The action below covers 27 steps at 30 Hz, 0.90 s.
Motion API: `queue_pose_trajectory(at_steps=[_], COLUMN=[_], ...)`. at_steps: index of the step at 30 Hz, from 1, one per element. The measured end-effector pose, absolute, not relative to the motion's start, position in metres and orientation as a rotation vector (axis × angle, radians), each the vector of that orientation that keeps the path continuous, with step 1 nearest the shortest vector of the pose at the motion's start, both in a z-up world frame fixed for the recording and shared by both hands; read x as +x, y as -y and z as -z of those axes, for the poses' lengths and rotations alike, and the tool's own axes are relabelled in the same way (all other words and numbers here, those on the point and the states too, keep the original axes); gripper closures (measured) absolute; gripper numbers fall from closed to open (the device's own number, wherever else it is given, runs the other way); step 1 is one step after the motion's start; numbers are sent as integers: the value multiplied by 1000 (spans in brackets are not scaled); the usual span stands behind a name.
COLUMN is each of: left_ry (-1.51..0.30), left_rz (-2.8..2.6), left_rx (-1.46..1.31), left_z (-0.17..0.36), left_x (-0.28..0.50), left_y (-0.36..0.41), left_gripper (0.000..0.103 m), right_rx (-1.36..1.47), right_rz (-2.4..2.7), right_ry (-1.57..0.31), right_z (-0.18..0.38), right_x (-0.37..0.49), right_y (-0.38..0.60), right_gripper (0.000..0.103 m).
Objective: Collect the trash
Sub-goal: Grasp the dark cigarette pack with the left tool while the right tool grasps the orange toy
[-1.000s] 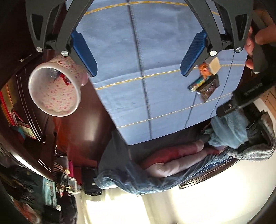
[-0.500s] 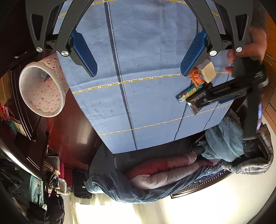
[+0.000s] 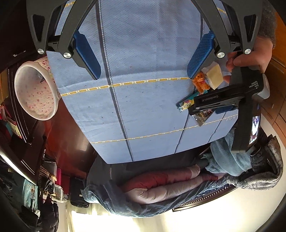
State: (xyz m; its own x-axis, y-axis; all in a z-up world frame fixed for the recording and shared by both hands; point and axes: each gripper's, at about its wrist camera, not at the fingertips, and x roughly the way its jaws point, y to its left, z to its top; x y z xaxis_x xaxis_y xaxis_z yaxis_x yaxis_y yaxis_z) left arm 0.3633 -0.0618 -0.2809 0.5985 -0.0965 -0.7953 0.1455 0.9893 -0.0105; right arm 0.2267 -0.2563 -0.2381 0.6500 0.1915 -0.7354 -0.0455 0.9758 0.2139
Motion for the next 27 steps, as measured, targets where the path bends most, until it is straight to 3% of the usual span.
queue_pose_trajectory(at_steps=[1, 4, 12, 17, 23, 27], left_ry=[-916, -900, -799, -774, -773, -766], left_rz=[136, 134, 11, -15, -5, 4], left_rx=[52, -4, -202, -222, -225, -225], left_z=[281, 274, 241, 229, 225, 224], left_x=[363, 359, 336, 320, 313, 312], left_y=[59, 44, -26, -44, -48, -49], left_gripper=[40, 49, 50, 50, 49, 49], right_rx=[179, 160, 120, 70, 25, 0], right_rz=[-139, -158, -235, -266, -284, -284], right_ry=[-855, -857, -847, -876, -922, -923], right_z=[238, 239, 244, 253, 269, 271], right_x=[227, 229, 241, 260, 274, 274], right_y=[254, 242, 204, 177, 158, 153], right_gripper=[6, 7, 7, 28, 40, 54])
